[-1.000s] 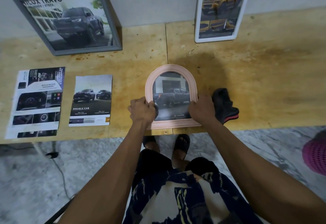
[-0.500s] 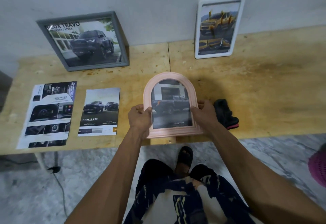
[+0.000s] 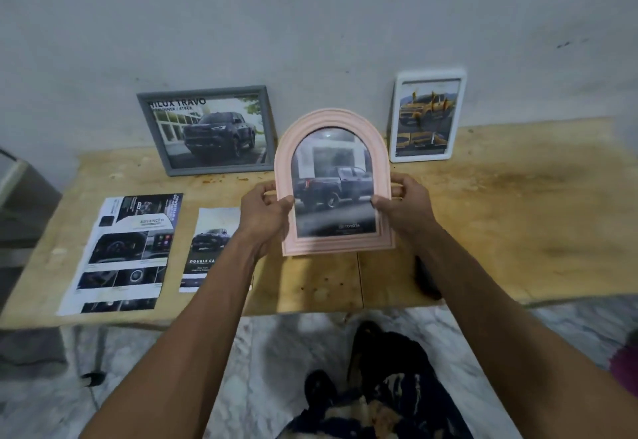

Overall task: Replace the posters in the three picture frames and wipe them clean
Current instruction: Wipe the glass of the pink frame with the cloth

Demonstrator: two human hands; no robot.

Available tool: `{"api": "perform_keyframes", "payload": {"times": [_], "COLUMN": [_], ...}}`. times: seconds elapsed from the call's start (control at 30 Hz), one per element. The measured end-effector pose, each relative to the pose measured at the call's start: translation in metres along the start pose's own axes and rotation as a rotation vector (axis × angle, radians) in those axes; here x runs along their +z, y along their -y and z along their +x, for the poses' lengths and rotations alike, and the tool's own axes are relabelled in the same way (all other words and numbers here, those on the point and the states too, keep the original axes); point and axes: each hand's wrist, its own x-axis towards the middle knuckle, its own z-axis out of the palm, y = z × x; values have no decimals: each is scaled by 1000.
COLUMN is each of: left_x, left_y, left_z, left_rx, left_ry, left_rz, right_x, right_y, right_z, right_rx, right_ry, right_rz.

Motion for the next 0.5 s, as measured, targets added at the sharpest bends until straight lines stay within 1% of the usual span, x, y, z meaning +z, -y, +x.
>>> {"api": "perform_keyframes", "payload": {"times": [0.13, 0.3, 0.5], "left_x": [4, 24, 62], "left_y": [-17, -30, -46], "left_z": [23, 66, 130], "left_rx": [60, 172, 158], "left_ry": [-7, -18, -58], "left_rz": [67, 182, 247], "right_x": [3, 4, 12], "right_y": [13, 20, 24], "right_z": [24, 73, 148], "right_rx": [-21, -46, -86], "right_ry": [-20, -16, -36], "right_rz": [-44, -114, -225]}}
